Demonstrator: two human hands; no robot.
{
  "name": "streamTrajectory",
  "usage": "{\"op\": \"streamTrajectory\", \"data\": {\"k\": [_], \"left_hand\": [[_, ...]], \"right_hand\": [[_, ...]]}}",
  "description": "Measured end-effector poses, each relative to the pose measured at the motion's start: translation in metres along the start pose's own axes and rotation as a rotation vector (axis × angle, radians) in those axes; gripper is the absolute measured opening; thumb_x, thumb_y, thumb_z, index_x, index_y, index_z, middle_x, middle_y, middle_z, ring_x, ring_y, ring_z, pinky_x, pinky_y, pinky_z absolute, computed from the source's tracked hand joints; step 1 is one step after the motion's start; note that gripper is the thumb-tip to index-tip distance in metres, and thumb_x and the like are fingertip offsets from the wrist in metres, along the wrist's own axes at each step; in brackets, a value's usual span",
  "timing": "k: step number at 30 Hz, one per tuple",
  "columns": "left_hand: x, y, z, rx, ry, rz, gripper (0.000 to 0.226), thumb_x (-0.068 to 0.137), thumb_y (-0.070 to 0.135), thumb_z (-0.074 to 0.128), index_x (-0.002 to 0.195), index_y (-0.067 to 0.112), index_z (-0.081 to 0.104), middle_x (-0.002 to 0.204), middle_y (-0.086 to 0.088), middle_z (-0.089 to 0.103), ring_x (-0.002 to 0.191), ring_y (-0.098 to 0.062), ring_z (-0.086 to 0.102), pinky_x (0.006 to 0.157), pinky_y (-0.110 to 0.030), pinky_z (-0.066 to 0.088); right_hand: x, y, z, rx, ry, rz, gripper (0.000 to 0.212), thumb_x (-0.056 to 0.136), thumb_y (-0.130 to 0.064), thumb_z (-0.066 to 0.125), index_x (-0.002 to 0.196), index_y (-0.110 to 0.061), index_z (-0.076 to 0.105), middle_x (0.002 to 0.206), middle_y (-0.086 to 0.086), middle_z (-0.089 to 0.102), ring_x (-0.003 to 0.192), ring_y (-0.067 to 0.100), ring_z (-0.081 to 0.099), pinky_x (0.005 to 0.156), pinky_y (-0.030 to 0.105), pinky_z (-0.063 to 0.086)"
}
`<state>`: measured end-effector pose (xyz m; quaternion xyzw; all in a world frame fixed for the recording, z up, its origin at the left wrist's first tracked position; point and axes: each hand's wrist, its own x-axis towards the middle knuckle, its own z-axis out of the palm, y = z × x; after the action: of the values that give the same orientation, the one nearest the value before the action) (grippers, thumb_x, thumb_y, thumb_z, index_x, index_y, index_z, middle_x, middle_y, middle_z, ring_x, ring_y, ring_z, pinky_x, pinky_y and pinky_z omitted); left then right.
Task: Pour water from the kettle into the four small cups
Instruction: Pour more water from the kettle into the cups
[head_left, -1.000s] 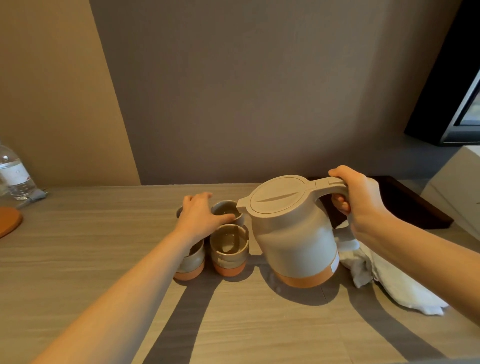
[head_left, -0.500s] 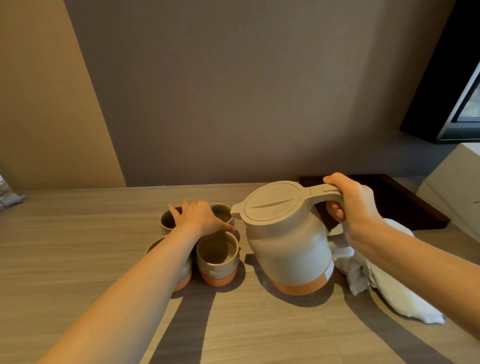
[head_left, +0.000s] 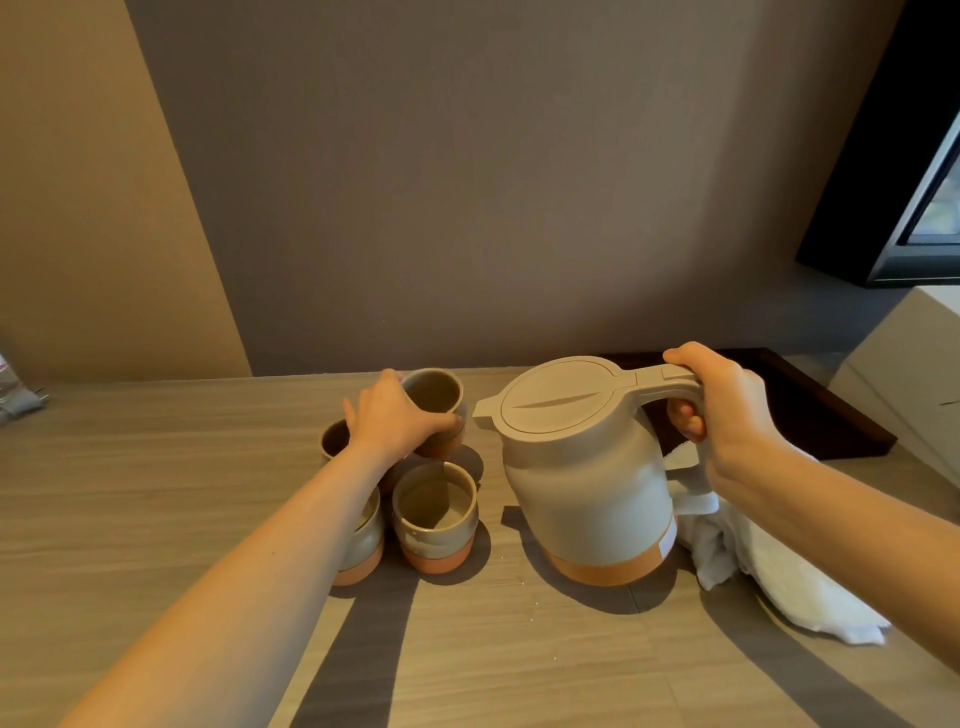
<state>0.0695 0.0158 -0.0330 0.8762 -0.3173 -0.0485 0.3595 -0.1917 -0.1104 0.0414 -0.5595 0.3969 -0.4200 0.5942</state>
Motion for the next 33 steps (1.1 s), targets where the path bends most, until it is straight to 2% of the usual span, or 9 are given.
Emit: {"op": "streamTrajectory", "data": {"k": [2, 4, 9, 12, 17, 20, 27, 29, 33], "left_hand": [[-0.004, 0.006, -0.007, -0.180, 0.053, 0.046, 0.086, 0.061, 0.050, 0.086, 0.130, 0.020, 0.045, 0.121, -0.001, 0.057, 0.111, -0.020, 0.052, 0.094, -0.039, 0.046], [-0.007, 0.013, -0.015, -0.312, 0.083, 0.064, 0.087, 0.064, 0.039, 0.088, 0.136, 0.021, 0.043, 0.125, 0.000, 0.053, 0.111, -0.015, 0.049, 0.085, -0.030, 0.044], [-0.020, 0.023, -0.036, -0.524, 0.134, 0.041, 0.096, 0.068, 0.034, 0.086, 0.146, 0.024, 0.032, 0.139, 0.001, 0.045, 0.115, -0.013, 0.044, 0.088, -0.030, 0.041], [-0.032, 0.025, -0.047, -0.612, 0.146, 0.002, 0.101, 0.069, 0.038, 0.085, 0.150, 0.026, 0.027, 0.145, 0.001, 0.041, 0.119, -0.014, 0.041, 0.095, -0.034, 0.043], [-0.056, 0.018, -0.061, -0.619, 0.168, -0.021, 0.103, 0.067, 0.042, 0.085, 0.150, 0.030, 0.025, 0.147, 0.003, 0.039, 0.129, -0.020, 0.041, 0.095, -0.037, 0.044], [-0.072, 0.012, -0.068, -0.610, 0.171, -0.014, 0.097, 0.069, 0.037, 0.085, 0.148, 0.030, 0.028, 0.142, 0.003, 0.043, 0.120, -0.016, 0.042, 0.090, -0.035, 0.045], [-0.105, -0.003, -0.077, -0.594, 0.225, 0.020, 0.081, 0.060, 0.027, 0.091, 0.129, 0.027, 0.049, 0.117, 0.008, 0.057, 0.107, -0.014, 0.053, 0.078, -0.026, 0.045], [-0.112, -0.008, -0.078, -0.559, 0.246, 0.050, 0.082, 0.056, 0.025, 0.093, 0.125, 0.028, 0.050, 0.116, 0.007, 0.059, 0.107, -0.014, 0.055, 0.079, -0.026, 0.048], [-0.124, -0.016, -0.078, -0.440, 0.266, 0.102, 0.086, 0.050, 0.027, 0.093, 0.125, 0.030, 0.050, 0.121, 0.009, 0.054, 0.114, -0.015, 0.051, 0.092, -0.037, 0.049]], "right_hand": [[0.000, -0.001, -0.001, 0.003, 0.014, -0.001, 0.028, 0.086, -0.029, 0.062, 0.067, -0.009, 0.060, 0.041, -0.005, 0.049, 0.036, 0.007, 0.039, 0.047, 0.020, 0.035], [-0.001, -0.003, -0.001, 0.005, 0.029, 0.004, 0.027, 0.085, -0.031, 0.062, 0.069, -0.009, 0.060, 0.040, -0.006, 0.050, 0.034, 0.006, 0.040, 0.046, 0.019, 0.035], [-0.009, -0.011, 0.001, 0.030, 0.039, 0.003, 0.026, 0.085, -0.032, 0.062, 0.073, -0.009, 0.061, 0.053, 0.001, 0.051, 0.038, 0.008, 0.040, 0.046, 0.020, 0.035], [-0.015, -0.017, 0.002, 0.046, 0.034, -0.002, 0.027, 0.085, -0.032, 0.062, 0.070, -0.011, 0.059, 0.048, -0.001, 0.050, 0.036, 0.008, 0.039, 0.046, 0.019, 0.034], [-0.029, -0.028, 0.008, 0.052, 0.008, -0.007, 0.027, 0.084, -0.033, 0.062, 0.072, -0.009, 0.059, 0.045, -0.004, 0.050, 0.034, 0.006, 0.038, 0.043, 0.018, 0.033], [-0.036, -0.031, 0.011, 0.045, 0.006, -0.002, 0.027, 0.081, -0.036, 0.063, 0.081, -0.009, 0.059, 0.048, -0.004, 0.051, 0.034, 0.006, 0.040, 0.043, 0.018, 0.035], [-0.056, -0.042, 0.019, 0.048, -0.047, -0.024, 0.027, 0.081, -0.031, 0.061, 0.063, -0.012, 0.054, 0.040, -0.005, 0.044, 0.034, 0.006, 0.034, 0.043, 0.020, 0.031], [-0.060, -0.045, 0.021, 0.048, -0.061, -0.032, 0.028, 0.082, -0.031, 0.061, 0.062, -0.012, 0.054, 0.039, -0.006, 0.045, 0.033, 0.006, 0.035, 0.042, 0.019, 0.031], [-0.065, -0.050, 0.025, 0.015, -0.077, -0.057, 0.030, 0.082, -0.032, 0.061, 0.062, -0.011, 0.054, 0.039, -0.006, 0.045, 0.032, 0.006, 0.036, 0.047, 0.023, 0.032]]}}
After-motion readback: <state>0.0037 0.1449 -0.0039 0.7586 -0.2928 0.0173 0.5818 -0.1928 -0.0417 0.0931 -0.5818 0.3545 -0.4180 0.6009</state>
